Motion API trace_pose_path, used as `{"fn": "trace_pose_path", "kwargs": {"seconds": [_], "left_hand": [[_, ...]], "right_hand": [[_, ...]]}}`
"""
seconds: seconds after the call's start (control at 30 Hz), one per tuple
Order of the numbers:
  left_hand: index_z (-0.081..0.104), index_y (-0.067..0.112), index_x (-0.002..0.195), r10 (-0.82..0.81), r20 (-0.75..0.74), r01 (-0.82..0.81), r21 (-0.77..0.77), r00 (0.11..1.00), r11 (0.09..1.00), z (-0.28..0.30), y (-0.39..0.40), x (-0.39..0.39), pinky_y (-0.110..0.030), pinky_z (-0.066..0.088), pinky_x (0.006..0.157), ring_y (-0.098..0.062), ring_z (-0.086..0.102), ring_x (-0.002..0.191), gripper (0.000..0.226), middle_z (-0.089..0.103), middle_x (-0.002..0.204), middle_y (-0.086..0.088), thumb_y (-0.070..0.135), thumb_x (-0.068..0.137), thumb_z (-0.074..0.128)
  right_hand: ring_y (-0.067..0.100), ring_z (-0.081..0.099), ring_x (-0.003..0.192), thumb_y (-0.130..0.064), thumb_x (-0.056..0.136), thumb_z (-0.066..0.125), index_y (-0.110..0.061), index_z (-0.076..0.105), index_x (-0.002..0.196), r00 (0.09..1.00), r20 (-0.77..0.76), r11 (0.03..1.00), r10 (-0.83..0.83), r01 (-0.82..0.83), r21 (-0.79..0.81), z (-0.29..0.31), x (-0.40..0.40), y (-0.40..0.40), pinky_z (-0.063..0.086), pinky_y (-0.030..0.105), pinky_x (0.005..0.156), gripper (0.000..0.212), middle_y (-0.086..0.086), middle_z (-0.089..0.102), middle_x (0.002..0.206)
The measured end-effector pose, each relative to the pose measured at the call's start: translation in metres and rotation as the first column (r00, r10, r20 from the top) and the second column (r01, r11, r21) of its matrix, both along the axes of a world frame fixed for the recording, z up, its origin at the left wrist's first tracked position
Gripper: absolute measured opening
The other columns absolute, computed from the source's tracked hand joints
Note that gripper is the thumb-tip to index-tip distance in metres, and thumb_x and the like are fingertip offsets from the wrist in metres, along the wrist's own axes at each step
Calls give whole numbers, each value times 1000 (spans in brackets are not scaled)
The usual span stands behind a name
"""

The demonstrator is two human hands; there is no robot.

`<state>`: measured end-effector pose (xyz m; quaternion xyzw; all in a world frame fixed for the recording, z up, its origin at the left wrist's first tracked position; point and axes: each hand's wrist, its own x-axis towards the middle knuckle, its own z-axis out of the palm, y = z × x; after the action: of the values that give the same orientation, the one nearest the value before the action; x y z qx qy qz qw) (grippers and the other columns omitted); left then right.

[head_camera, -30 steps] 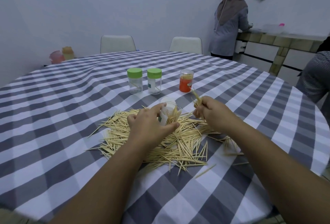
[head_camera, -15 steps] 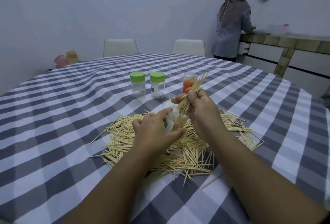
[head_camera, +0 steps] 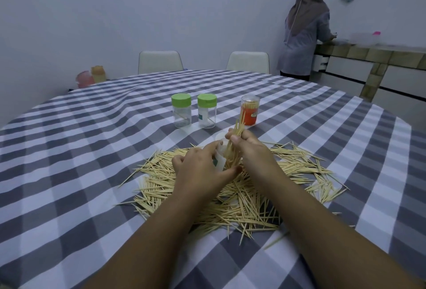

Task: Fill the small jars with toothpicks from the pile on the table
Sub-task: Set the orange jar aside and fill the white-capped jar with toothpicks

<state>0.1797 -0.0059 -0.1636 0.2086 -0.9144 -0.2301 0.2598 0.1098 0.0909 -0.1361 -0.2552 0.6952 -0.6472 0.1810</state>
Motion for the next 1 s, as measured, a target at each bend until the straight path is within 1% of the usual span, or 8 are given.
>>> {"fn": "trace_pose_path", "kwargs": {"seconds": [0.17,0.3,0.43,0.6,0.7,0.77,0.87,1.0], "left_hand": [[47,42,128,0,-3,0,4,1000,1000,-1,-1,-1,-33,16,87,-10,44,117,56,59,112,12,63,77,58],[49,39,126,-12,4,12,14,1000,1000,2,1,1,-31,15,86,-10,42,117,55,47,100,16,62,78,60],[47,39,130,-34,12,34,12,999,999,2,3,3,-30,15,87,-10,39,120,58,44,100,19,59,78,62],[46,39,133,-66,5,66,22,998,998,1,2,3,-30,15,88,-10,38,123,63,56,120,12,61,76,64],[45,39,134,-87,2,87,28,996,996,-1,2,5,-31,15,88,-11,38,123,66,57,120,12,61,75,65],[44,39,135,-91,3,91,15,996,996,-1,3,5,-31,15,88,-11,38,123,68,56,122,10,63,75,64],[44,37,136,-88,14,88,2,996,996,-1,3,6,-31,15,90,-13,37,123,68,55,125,6,62,75,64],[43,37,138,-89,11,89,11,996,996,0,4,8,-32,16,95,-15,36,125,69,53,128,4,60,76,64]], "right_hand": [[10,64,91,-31,100,40,-23,59,117,1000,2,1000,-1,1,27,2,2,3,50,23,73,26,-2,66,102],[3,57,95,-40,100,37,-26,59,120,998,-46,999,-33,34,34,3,1,5,41,19,71,32,-14,60,100],[4,48,105,-40,101,34,-25,63,117,985,-160,994,-64,77,72,4,-1,10,33,11,73,37,-10,57,116],[12,46,108,-43,97,44,-25,60,127,983,-163,975,-83,114,193,15,-8,23,37,32,89,38,-2,55,132],[10,52,96,-41,96,48,-24,59,128,976,-215,946,-16,84,314,23,-12,43,37,31,84,38,-1,56,134],[9,53,95,-35,96,50,-24,60,127,968,-245,896,52,63,440,26,-16,58,38,31,86,34,-1,57,132],[9,53,107,-23,97,52,-22,61,124,922,-316,754,223,43,656,30,-19,82,40,26,92,29,-5,60,126],[2,54,87,-19,92,59,-26,64,104,863,-243,505,444,-16,863,37,-15,109,42,14,72,15,-13,60,99]]}}
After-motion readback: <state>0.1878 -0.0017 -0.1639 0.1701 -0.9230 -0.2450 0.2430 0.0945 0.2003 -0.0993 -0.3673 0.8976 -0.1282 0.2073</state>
